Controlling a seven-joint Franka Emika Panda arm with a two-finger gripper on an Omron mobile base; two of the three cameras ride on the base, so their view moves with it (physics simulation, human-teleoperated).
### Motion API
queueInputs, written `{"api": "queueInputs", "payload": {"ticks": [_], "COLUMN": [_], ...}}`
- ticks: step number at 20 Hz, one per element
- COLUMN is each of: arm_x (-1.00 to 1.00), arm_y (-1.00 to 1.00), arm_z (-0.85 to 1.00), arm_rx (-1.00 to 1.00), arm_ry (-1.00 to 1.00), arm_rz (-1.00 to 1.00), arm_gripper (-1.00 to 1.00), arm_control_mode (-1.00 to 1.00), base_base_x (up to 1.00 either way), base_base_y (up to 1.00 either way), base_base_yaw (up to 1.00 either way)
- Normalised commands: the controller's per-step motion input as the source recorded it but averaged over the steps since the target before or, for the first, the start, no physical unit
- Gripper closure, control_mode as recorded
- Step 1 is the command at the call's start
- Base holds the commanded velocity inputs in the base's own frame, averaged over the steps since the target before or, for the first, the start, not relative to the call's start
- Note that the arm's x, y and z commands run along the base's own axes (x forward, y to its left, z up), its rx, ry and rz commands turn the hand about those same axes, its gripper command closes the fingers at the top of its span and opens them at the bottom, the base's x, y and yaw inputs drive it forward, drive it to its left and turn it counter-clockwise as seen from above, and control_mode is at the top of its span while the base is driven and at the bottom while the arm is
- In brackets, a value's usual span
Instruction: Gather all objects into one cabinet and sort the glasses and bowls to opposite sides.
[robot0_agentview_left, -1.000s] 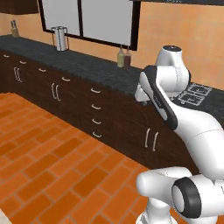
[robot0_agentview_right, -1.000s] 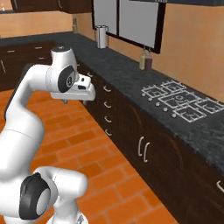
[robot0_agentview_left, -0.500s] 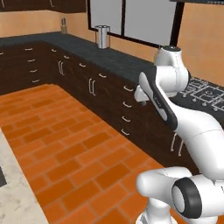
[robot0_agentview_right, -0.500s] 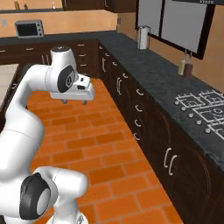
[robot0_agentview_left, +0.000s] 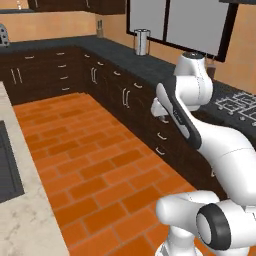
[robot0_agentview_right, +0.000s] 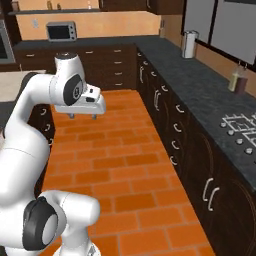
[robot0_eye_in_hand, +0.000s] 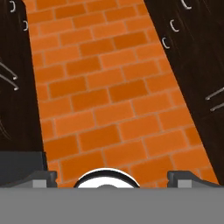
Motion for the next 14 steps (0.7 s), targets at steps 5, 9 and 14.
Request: {"api": "queueInputs", "payload": {"ticks": [5,9,14], "arm_x": [0.00,0.00,0.00], "arm_y": [0.00,0.00,0.00], "arm_z": [0.00,0.00,0.00], "arm_rx": [0.00,0.00,0.00], "arm_ry": [0.00,0.00,0.00], "arm_rz": [0.00,0.00,0.00], "arm_gripper": [-1.00,-1.00,-1.00], "arm_control_mode": [1.00,1.00,1.00], "base_base_x": [0.05,0.01,0.00], "base_base_y": [0.00,0.00,0.00], "base_base_yaw": [0.31,0.39,0.43]}}
